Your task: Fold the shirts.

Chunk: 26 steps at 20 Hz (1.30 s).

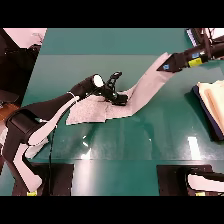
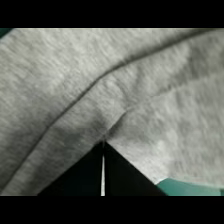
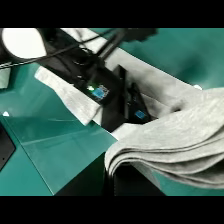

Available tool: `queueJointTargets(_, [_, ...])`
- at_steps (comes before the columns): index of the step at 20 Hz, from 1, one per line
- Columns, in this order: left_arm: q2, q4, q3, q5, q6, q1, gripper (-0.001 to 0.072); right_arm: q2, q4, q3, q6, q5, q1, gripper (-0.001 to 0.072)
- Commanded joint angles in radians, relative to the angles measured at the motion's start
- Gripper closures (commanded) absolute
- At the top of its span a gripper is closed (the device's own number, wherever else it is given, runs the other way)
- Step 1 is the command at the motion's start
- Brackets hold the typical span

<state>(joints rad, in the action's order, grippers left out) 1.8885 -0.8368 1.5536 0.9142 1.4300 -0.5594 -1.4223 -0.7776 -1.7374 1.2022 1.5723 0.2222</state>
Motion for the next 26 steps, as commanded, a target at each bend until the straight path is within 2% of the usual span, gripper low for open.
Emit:
queueJointTargets(1, [0.005, -0.026, 0.005, -0.009, 0.011, -0.002, 0.0683, 0.003, -0.001, -0.035, 0.006, -0.04, 0.094, 0.0702])
queueJointTargets(7, [-0.072, -0.047, 0.005, 0.034, 0.011, 0.051, 0.0684, 0.003, -0.002, -0.034, 0.001, -0.072, 0.166, 0.0702])
queueJointTargets(13, [-0.29, -0.216, 0.005, 0.135, 0.01, 0.239, 0.0683, -0.049, 0.001, -0.034, -0.02, -0.145, 0.301, 0.0702])
queueJointTargets(17, [-0.461, -0.358, 0.005, 0.206, 0.01, 0.408, 0.0683, -0.175, 0.001, -0.04, -0.095, -0.315, 0.502, 0.07])
queueJointTargets(20, [-0.579, -0.402, 0.005, 0.221, 0.01, 0.526, 0.0683, -0.356, -0.002, -0.132, -0.142, -0.493, 0.67, 0.0691])
queueJointTargets(21, [-0.614, -0.402, 0.005, 0.224, 0.01, 0.563, 0.0683, -0.417, 0.0, -0.18, -0.147, -0.549, 0.712, 0.0549])
queueJointTargets(22, [-0.641, -0.402, 0.005, 0.225, 0.01, 0.592, 0.0683, -0.475, -0.001, -0.233, -0.147, -0.599, 0.747, 0.0296])
queueJointTargets(23, [-0.666, -0.402, 0.005, 0.228, 0.01, 0.62, 0.0682, -0.515, -0.001, -0.282, -0.147, -0.617, 0.769, 0.0187])
queueJointTargets(26, [-0.701, -0.406, 0.006, 0.272, 0.01, 0.656, 0.0683, -0.533, -0.011, -0.327, -0.145, -0.576, 0.767, 0.0212])
